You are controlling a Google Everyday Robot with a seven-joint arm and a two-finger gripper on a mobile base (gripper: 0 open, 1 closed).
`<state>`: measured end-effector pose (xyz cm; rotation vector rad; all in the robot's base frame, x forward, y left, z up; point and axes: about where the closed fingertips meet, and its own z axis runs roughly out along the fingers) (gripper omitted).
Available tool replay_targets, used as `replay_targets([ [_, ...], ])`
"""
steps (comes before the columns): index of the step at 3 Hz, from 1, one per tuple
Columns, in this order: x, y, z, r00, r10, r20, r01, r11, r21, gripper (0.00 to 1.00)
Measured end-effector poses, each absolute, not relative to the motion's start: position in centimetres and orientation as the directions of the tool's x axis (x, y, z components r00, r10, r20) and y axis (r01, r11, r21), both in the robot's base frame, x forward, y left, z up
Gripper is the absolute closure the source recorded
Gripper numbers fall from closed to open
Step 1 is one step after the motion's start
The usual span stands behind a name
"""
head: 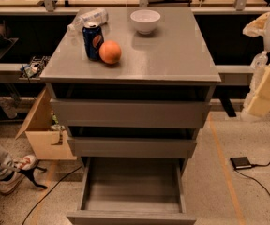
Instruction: Close bottom drawer
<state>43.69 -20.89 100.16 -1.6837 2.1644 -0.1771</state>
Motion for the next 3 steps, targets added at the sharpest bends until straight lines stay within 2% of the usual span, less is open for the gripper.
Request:
replay_targets([
  [1, 43.7, -20.9, 100.2, -0.201, -0.953, -0.226, -0.904, 0.27, -0.333, 0.0],
  [3, 43.0, -21.5, 93.9, -0.286, -0.924, -0.253, -0.903, 0.348, -0.25, 0.0],
])
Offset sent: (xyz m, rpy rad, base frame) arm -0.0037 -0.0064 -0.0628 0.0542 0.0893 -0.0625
